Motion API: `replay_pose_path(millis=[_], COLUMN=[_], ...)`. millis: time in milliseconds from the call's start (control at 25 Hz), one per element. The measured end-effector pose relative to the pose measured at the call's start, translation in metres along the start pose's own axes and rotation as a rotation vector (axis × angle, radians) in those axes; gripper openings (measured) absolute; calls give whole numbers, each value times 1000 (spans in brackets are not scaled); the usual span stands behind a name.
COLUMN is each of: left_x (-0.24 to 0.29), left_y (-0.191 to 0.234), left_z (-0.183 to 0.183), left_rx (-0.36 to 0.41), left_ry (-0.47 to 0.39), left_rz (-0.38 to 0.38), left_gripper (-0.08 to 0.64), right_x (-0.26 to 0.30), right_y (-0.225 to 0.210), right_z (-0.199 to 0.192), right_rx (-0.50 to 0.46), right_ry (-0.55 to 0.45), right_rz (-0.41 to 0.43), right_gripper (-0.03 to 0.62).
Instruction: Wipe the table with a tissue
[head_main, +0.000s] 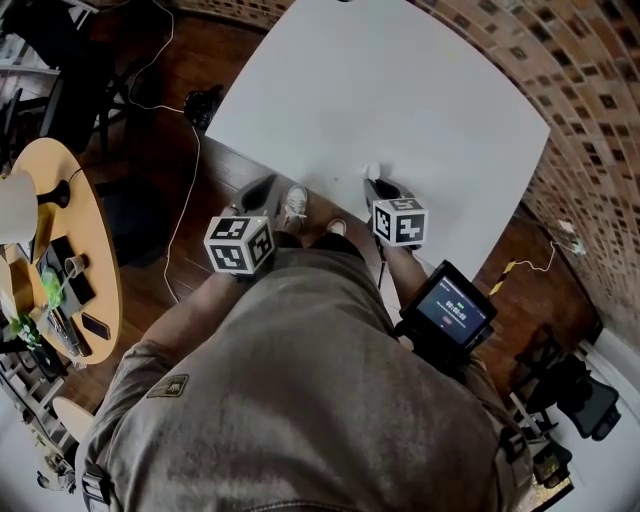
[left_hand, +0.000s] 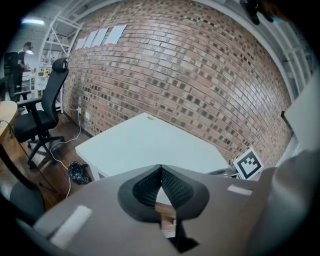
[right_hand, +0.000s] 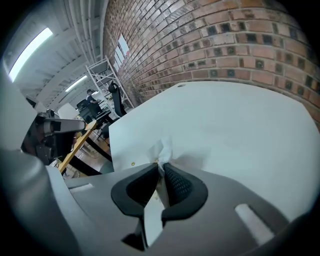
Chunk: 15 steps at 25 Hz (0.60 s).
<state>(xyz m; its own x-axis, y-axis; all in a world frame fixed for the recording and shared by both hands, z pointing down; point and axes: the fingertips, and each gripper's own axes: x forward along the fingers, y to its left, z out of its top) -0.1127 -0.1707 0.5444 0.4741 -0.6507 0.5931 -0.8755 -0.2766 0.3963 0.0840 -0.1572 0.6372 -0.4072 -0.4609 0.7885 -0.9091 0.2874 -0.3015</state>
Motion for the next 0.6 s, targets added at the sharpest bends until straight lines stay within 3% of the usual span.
replay_pose_path(millis=[240,600], left_x=[4,10], left_y=[12,35], left_z=[12,15], left_rx=[-1,-13], left_ry=[-6,20], left_rz=[0,-7], left_gripper=[2,2], right_x=[6,18], right_y=[-14,2], right_z=[14,18], right_rx=[16,6], right_ry=[-4,6], right_rz=[-46,-56], right_gripper=[46,46])
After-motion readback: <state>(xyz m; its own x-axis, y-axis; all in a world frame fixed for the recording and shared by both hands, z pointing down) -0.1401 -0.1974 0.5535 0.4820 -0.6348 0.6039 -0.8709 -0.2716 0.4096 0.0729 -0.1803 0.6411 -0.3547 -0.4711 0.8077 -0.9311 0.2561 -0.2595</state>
